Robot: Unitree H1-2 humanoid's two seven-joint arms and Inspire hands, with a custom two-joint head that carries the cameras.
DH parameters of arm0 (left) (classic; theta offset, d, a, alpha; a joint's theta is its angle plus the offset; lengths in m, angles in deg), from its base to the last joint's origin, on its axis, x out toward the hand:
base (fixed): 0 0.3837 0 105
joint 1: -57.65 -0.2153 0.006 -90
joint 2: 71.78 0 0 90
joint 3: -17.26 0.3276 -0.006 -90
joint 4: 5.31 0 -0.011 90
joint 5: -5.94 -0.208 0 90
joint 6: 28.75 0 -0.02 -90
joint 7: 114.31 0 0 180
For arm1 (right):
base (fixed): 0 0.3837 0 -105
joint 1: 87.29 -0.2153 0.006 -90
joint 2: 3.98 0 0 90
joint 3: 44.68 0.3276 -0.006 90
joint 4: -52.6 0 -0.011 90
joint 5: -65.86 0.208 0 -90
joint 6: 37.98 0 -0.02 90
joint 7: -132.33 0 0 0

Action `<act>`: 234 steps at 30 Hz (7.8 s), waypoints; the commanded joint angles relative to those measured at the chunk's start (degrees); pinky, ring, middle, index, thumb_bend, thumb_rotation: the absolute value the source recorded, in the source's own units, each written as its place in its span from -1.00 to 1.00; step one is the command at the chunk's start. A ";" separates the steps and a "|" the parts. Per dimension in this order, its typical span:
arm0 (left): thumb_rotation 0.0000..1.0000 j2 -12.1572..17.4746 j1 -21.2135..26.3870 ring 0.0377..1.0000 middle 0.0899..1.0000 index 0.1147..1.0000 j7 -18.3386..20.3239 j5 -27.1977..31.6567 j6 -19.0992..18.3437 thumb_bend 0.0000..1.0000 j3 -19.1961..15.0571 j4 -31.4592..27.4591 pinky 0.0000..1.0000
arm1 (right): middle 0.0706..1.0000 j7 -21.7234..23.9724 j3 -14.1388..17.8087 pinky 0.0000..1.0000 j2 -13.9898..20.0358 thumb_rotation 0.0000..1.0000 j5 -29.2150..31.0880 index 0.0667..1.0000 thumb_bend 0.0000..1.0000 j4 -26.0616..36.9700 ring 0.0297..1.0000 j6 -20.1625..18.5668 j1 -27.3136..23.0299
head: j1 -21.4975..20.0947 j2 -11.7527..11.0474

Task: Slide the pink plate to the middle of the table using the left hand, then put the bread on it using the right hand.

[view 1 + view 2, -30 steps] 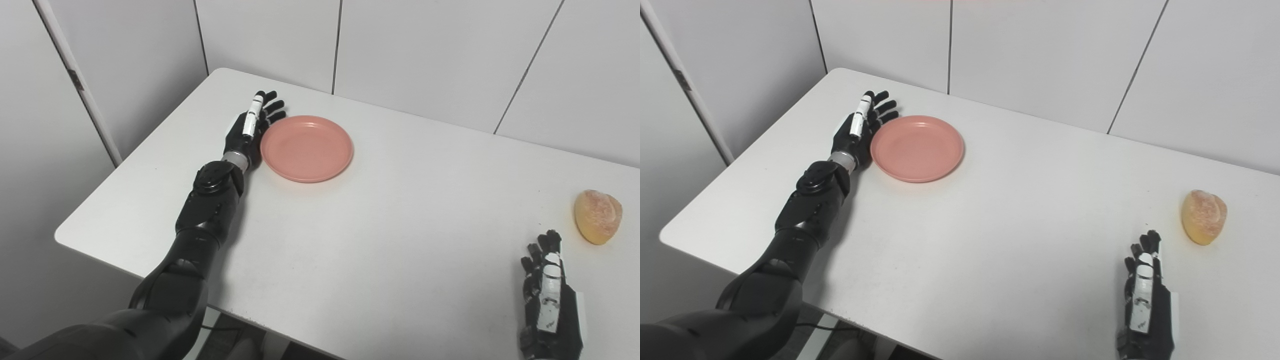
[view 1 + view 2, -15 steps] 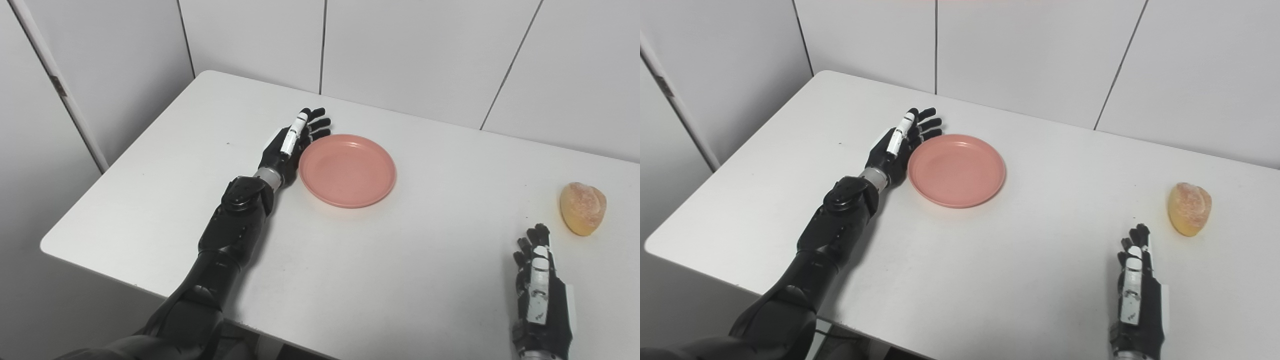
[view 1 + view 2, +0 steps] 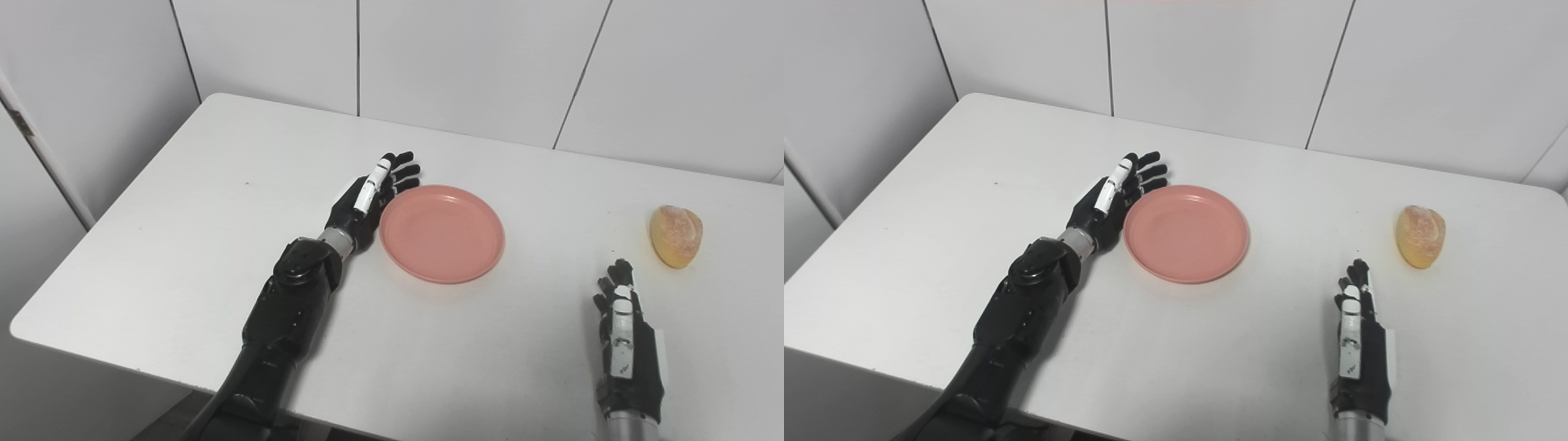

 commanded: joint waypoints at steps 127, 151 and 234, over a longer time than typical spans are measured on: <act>1.00 -0.38 -7.08 0.81 0.79 0.73 4.96 0.24 -5.26 -0.36 1.69 -7.36 0.85 | 0.68 10.32 12.50 0.40 13.76 0.15 -63.46 0.69 0.93 -31.44 0.60 -27.16 -43.09 | -25.93 1.91; 1.00 -0.91 -7.09 0.80 0.78 0.73 4.56 -0.17 -5.52 -0.36 2.04 -7.65 0.83 | -0.10 19.15 9.67 -0.37 14.92 -0.73 -65.59 0.21 0.67 -30.50 -0.26 -27.16 -43.09 | -25.18 2.13; 1.00 -9.37 -4.72 0.78 0.76 0.71 -5.69 -9.46 2.04 -0.36 4.16 -3.66 0.79 | -0.15 15.36 -23.77 -0.47 8.57 -0.73 -53.91 -0.09 0.02 -8.90 -0.32 -23.07 -31.59 | -5.09 8.29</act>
